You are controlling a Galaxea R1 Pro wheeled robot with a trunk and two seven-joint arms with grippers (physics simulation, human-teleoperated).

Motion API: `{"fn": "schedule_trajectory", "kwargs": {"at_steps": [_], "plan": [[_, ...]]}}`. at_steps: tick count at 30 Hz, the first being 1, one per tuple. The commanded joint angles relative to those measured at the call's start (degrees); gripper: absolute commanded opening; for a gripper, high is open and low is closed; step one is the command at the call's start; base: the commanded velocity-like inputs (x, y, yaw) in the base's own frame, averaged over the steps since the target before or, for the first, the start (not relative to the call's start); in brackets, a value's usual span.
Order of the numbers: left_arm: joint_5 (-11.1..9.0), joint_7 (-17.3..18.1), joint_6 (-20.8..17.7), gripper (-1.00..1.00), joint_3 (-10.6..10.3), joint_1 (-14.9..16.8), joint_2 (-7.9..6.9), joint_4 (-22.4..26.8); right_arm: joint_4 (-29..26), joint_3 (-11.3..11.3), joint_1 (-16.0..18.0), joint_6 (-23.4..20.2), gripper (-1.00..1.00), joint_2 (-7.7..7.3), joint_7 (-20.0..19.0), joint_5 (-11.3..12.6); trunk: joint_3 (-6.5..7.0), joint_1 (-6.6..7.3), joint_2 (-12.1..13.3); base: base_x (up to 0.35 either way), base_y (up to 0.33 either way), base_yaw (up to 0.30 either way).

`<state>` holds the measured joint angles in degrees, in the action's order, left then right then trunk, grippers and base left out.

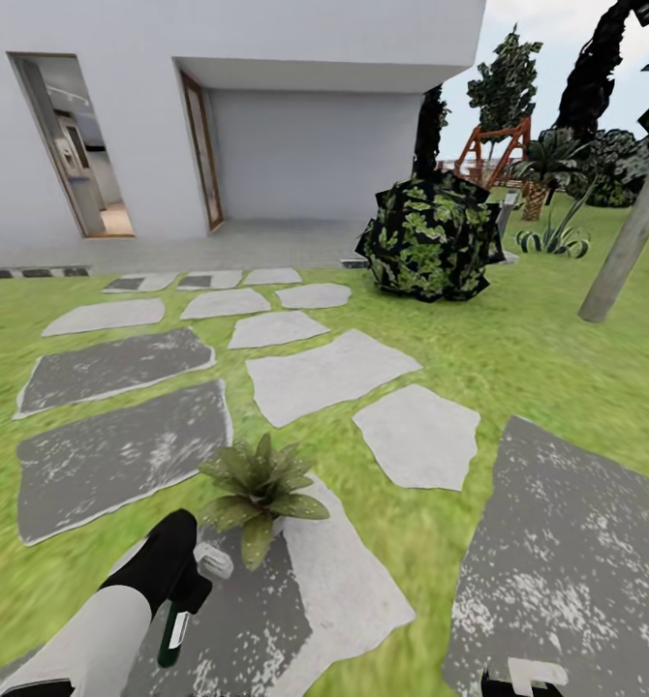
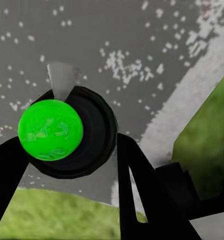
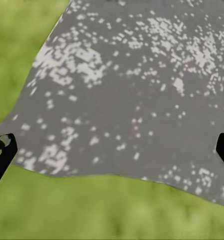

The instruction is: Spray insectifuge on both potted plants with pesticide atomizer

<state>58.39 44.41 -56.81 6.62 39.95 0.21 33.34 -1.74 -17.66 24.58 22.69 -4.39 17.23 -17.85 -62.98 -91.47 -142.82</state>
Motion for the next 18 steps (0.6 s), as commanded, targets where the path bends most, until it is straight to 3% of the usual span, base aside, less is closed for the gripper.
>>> {"fn": "schedule_trajectory", "kwargs": {"at_steps": [1,6,8,13,16,18], "plan": [[0.6,0.5,-0.1,-1.00,0.2,0.0,0.05,0.1,0.1,-0.4,0.0,0.2,1.00,0.00,0.2,-0.6,-0.05,0.01,0.0,0.003,-0.285,0.268],[0.6,0.5,-0.1,-1.00,0.2,0.0,0.15,0.1,0.1,-0.4,0.0,0.2,1.00,0.00,0.2,-0.6,-0.05,0.01,0.0,-0.015,-0.286,0.275],[0.6,0.5,-0.1,-1.00,0.2,0.0,0.87,-0.1,0.1,-0.4,0.0,0.2,1.00,0.00,0.2,-0.6,-0.05,0.01,0.0,-0.126,-0.269,0.277],[0.9,1.9,-0.1,-1.00,-0.7,0.6,1.36,-0.5,0.1,-0.4,0.0,0.1,1.00,0.00,0.1,-0.6,-0.05,0.01,0.0,-0.051,-0.074,0.277],[1.7,7.6,-0.2,-1.00,-1.0,2.1,0.48,-0.6,0.1,-0.4,0.0,0.1,1.00,0.00,0.1,-0.6,-0.05,0.01,0.0,-0.003,-0.004,0.277],[5.5,15.0,-0.3,-1.00,-3.5,6.2,-1.01,-1.0,0.1,-0.4,0.0,0.1,1.00,0.00,0.1,-0.6,-0.05,0.01,0.0,0.000,-0.001,0.232]]}}
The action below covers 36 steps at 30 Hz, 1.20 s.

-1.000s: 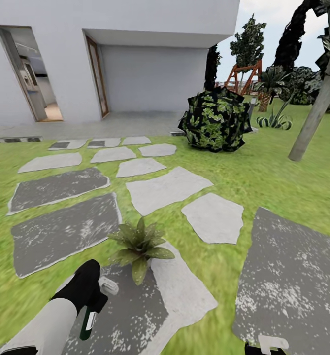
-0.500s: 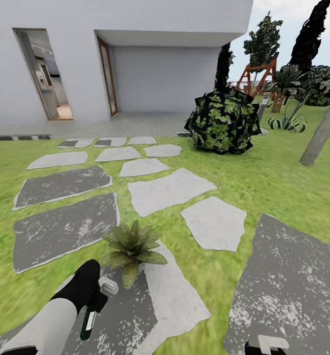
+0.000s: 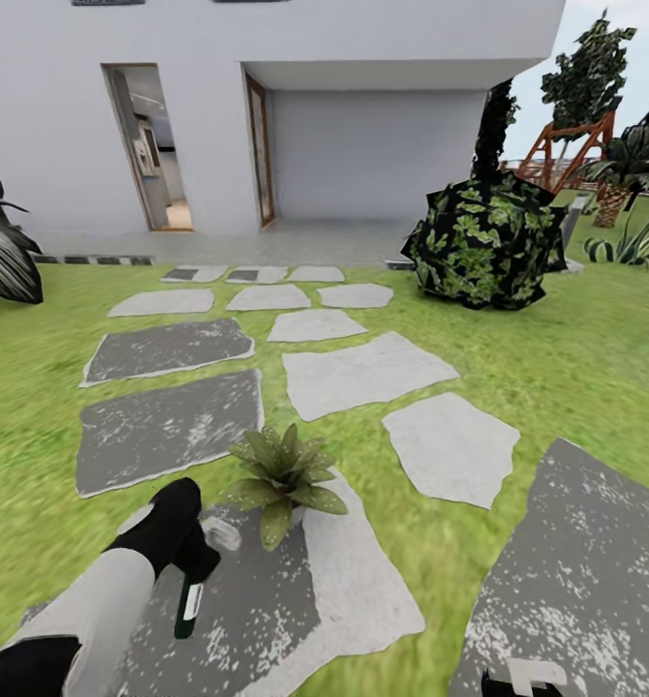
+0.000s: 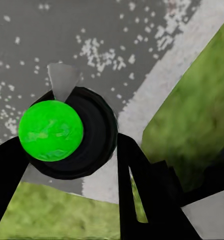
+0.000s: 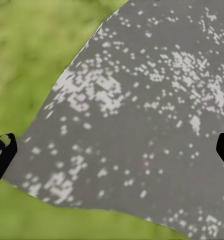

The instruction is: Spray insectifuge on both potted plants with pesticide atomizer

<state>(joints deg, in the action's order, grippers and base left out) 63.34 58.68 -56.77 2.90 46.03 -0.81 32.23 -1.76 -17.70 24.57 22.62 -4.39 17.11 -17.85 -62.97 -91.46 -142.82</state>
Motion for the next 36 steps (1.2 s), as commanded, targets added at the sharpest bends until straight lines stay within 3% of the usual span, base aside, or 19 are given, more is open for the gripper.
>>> {"fn": "schedule_trajectory", "kwargs": {"at_steps": [1,3,5,7,10,13,19,27,36], "plan": [[3.7,5.1,-0.4,-1.00,-1.2,1.9,-0.38,-0.4,0.1,-0.4,0.0,0.2,1.00,0.00,0.2,-0.6,-0.06,0.01,0.0,0.000,0.000,0.111],[11.0,13.4,-0.3,-1.00,-2.6,5.4,-0.80,-1.5,0.1,-0.5,0.0,0.2,1.00,0.00,0.2,-0.6,-0.06,0.01,0.0,0.000,0.000,0.043],[21.0,23.0,-0.2,-1.00,-3.0,9.9,-0.92,-3.3,0.1,-0.4,0.0,0.2,1.00,-0.13,0.1,-0.7,-0.06,0.01,0.0,0.000,0.000,0.008],[25.4,27.9,-0.1,-1.00,-3.0,12.5,-0.94,-4.3,0.1,-0.4,0.0,0.2,1.00,-0.21,0.1,-0.7,-0.06,0.01,0.0,0.000,0.000,0.002],[28.8,31.3,0.0,-1.00,-3.1,16.9,-1.28,-7.0,0.1,-0.4,0.0,0.2,1.00,-0.26,0.1,-0.7,-0.06,0.01,0.0,0.000,0.000,0.000],[29.5,31.3,0.1,-1.00,-3.2,19.3,-2.11,-10.0,0.1,-0.4,0.0,0.2,1.00,-0.27,0.1,-0.7,-0.06,0.01,0.0,0.000,0.000,0.000],[29.6,31.3,0.2,-1.00,-3.4,19.0,-2.13,-10.1,0.1,-0.4,0.0,0.2,1.00,-0.21,0.1,-0.7,-0.06,0.01,0.0,0.019,0.000,0.000],[29.5,31.3,0.2,-1.00,-3.4,19.0,-2.09,-9.9,0.1,-0.4,0.0,0.2,1.00,-0.12,0.1,-0.6,-0.06,0.01,0.0,0.303,-0.007,0.000],[29.6,31.3,0.2,-1.00,-3.5,19.0,-1.65,-10.2,0.1,-0.4,0.0,0.2,1.00,-0.09,0.2,-0.6,-0.06,0.01,0.0,0.217,-0.239,0.111]]}}
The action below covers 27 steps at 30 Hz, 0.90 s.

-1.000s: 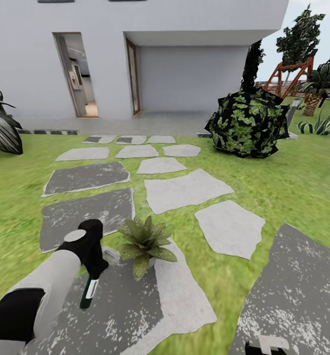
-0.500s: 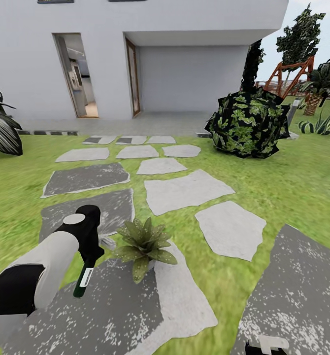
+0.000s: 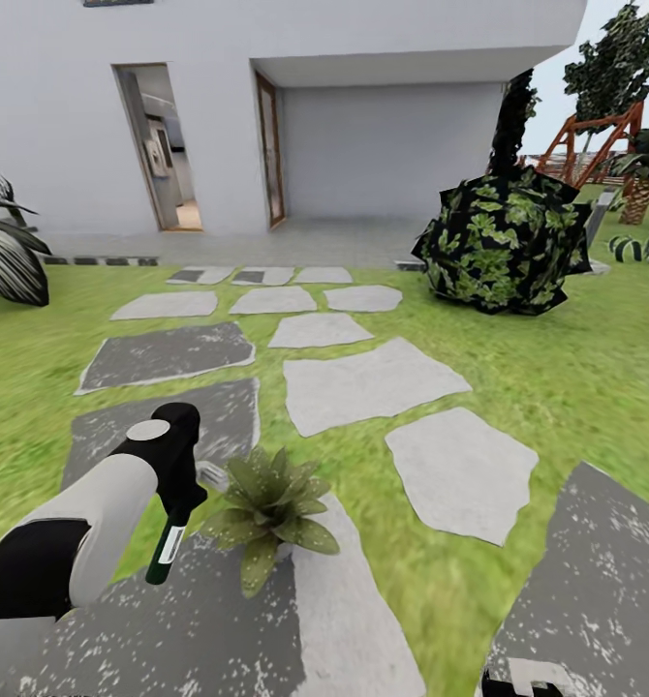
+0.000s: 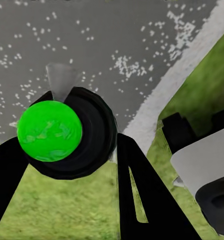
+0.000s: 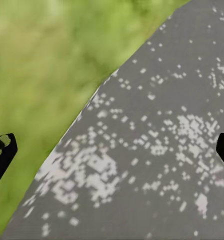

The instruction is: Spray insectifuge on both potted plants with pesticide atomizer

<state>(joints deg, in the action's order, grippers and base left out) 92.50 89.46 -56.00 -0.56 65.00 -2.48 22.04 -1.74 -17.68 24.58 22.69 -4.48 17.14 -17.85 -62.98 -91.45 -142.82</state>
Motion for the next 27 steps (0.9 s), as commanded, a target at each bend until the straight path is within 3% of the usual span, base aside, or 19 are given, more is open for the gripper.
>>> {"fn": "schedule_trajectory", "kwargs": {"at_steps": [1,7,16,27], "plan": [[0.5,0.5,-0.6,-1.00,-0.1,0.0,0.00,0.0,0.1,-0.4,0.0,0.2,1.00,0.00,0.2,-0.6,-0.05,0.00,0.0,0.145,-0.291,0.269],[0.6,0.5,-0.6,-1.00,-0.1,0.0,-0.02,-0.2,0.1,-0.4,0.0,0.2,1.00,0.00,0.2,-0.6,-0.05,0.00,0.0,0.140,-0.292,0.253],[0.6,0.5,0.2,-1.00,-0.1,0.0,0.06,-0.4,0.1,-0.4,0.0,0.1,1.00,0.00,0.2,-0.6,-0.05,0.00,0.0,0.228,-0.231,0.015],[0.6,0.5,1.7,-1.00,-0.1,0.1,-0.21,-0.5,0.1,-0.5,0.0,0.1,1.00,0.00,0.2,-0.6,-0.05,0.00,0.0,0.013,-0.019,0.227]]}}
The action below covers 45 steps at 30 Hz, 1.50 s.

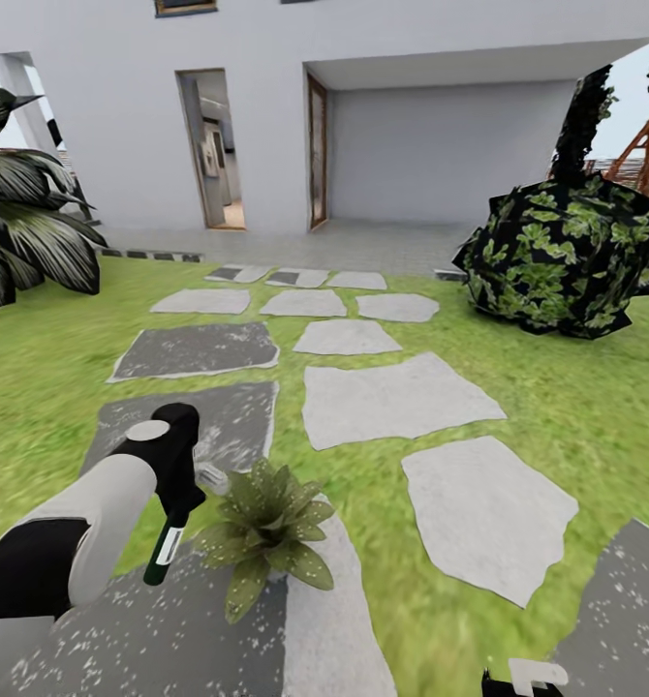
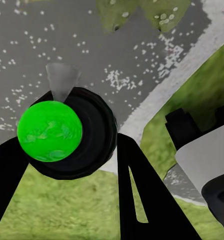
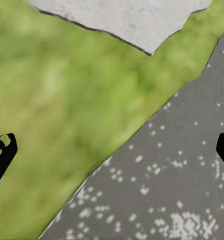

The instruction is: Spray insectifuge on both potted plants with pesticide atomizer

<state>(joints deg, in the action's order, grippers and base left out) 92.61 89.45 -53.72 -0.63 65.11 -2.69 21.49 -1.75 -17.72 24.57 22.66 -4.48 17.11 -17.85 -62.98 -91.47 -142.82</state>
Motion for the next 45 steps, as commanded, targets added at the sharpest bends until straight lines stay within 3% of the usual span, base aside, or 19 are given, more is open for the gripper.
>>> {"fn": "schedule_trajectory", "kwargs": {"at_steps": [1,3,6,8,17,31,39,40,43,45], "plan": [[0.5,0.6,-0.6,-1.00,-0.1,0.0,0.16,0.0,0.1,-0.4,0.0,0.2,1.00,0.00,0.2,-0.6,-0.05,0.01,0.0,0.000,0.000,0.277],[0.5,0.6,-0.6,-1.00,-0.3,-0.1,0.34,0.0,0.1,-0.4,0.0,0.2,1.00,0.00,0.2,-0.6,-0.05,0.01,0.0,0.000,0.000,0.277],[0.4,0.6,-0.7,-1.00,-2.7,0.0,0.34,0.0,0.1,-0.4,0.0,0.2,1.00,0.00,0.2,-0.6,-0.05,0.01,0.0,-0.049,-0.122,0.179],[0.4,0.6,-0.7,-1.00,-3.1,0.0,0.32,0.0,0.1,-0.4,0.0,0.2,1.00,0.00,0.2,-0.6,-0.05,0.01,0.0,-0.090,-0.236,0.024],[0.4,0.6,-0.8,-1.00,-3.4,0.0,0.31,0.1,0.1,-0.4,0.0,0.2,1.00,0.00,0.2,-0.6,-0.05,0.01,0.0,-0.123,-0.249,0.029],[0.4,0.6,-0.5,-1.00,-3.1,-0.3,-0.01,0.1,0.1,-0.4,0.0,0.2,1.00,0.00,0.2,-0.6,-0.05,0.01,0.0,-0.137,-0.251,0.267],[-0.3,0.6,-0.4,-1.00,-2.5,-8.5,-0.24,1.9,0.0,-0.4,0.0,0.2,1.00,0.05,0.2,-0.5,-0.05,0.01,0.0,-0.143,-0.248,0.267],[-1.1,0.6,-0.4,-1.00,-2.4,-9.7,-0.33,3.0,0.0,-0.4,0.0,0.2,1.00,0.07,0.1,-0.5,-0.05,0.01,0.0,-0.168,-0.232,0.235],[-6.1,0.5,0.1,-1.00,-2.5,-13.7,-0.66,7.2,-0.2,-0.4,0.0,0.2,1.00,0.08,0.1,-0.5,-0.05,0.01,0.0,-0.172,-0.226,0.229],[-9.7,-0.9,3.9,-1.00,-2.4,-16.7,-0.79,11.5,-0.4,-0.4,0.0,0.2,1.00,0.08,0.1,-0.5,-0.05,0.01,0.0,-0.174,-0.225,0.227]]}}
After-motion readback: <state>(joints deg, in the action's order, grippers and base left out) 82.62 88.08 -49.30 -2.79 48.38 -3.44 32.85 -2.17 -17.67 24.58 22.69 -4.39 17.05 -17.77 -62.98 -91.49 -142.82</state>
